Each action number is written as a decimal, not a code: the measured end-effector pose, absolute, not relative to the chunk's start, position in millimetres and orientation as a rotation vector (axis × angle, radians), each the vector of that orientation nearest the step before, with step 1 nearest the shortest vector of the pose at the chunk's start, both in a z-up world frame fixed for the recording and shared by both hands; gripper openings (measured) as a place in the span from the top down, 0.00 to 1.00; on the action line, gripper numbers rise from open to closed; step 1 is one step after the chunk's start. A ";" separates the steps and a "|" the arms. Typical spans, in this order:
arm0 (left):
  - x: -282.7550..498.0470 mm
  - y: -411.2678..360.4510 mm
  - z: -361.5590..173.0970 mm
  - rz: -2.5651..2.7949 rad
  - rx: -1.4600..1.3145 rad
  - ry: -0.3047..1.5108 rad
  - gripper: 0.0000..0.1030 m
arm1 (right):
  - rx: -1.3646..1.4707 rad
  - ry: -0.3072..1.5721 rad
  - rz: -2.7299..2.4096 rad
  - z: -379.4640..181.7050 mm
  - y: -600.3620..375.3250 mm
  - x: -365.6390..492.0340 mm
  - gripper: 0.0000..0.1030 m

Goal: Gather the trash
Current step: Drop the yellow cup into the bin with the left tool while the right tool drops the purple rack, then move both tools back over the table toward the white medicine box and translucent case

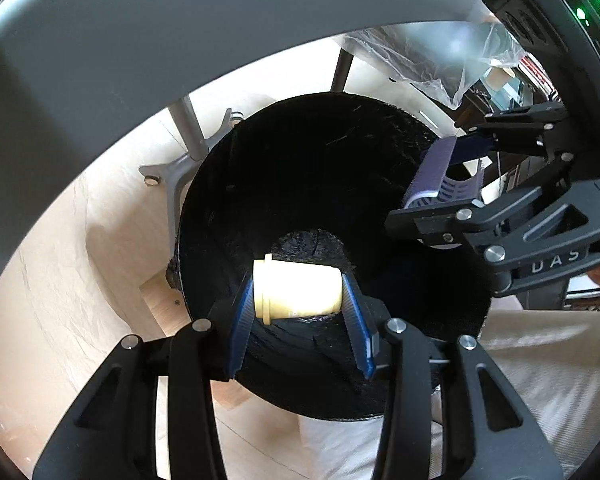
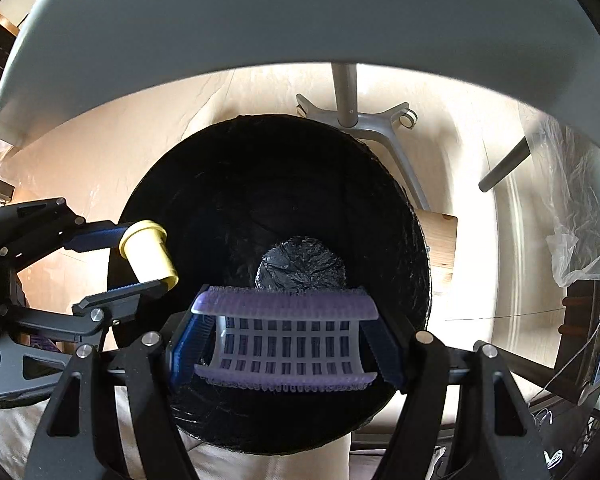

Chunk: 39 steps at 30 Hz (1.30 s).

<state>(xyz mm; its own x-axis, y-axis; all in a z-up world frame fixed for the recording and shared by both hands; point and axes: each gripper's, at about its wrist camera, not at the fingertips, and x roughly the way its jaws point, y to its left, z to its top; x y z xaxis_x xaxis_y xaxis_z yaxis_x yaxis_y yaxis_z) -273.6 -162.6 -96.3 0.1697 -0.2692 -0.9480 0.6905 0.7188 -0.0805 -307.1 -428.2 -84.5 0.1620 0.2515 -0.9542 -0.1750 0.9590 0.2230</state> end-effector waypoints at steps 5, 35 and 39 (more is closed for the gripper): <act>-276.9 -161.6 -88.6 -0.699 0.420 1.162 0.30 | 0.055 1.364 0.275 -80.3 -434.5 -308.8 0.18; -148.9 -107.3 30.4 -0.531 0.269 0.887 0.02 | -0.064 0.987 0.243 59.5 -472.5 -211.9 0.05; -136.9 -109.9 17.8 -0.596 0.268 0.936 0.02 | -0.063 1.029 0.273 48.3 -470.5 -194.7 0.05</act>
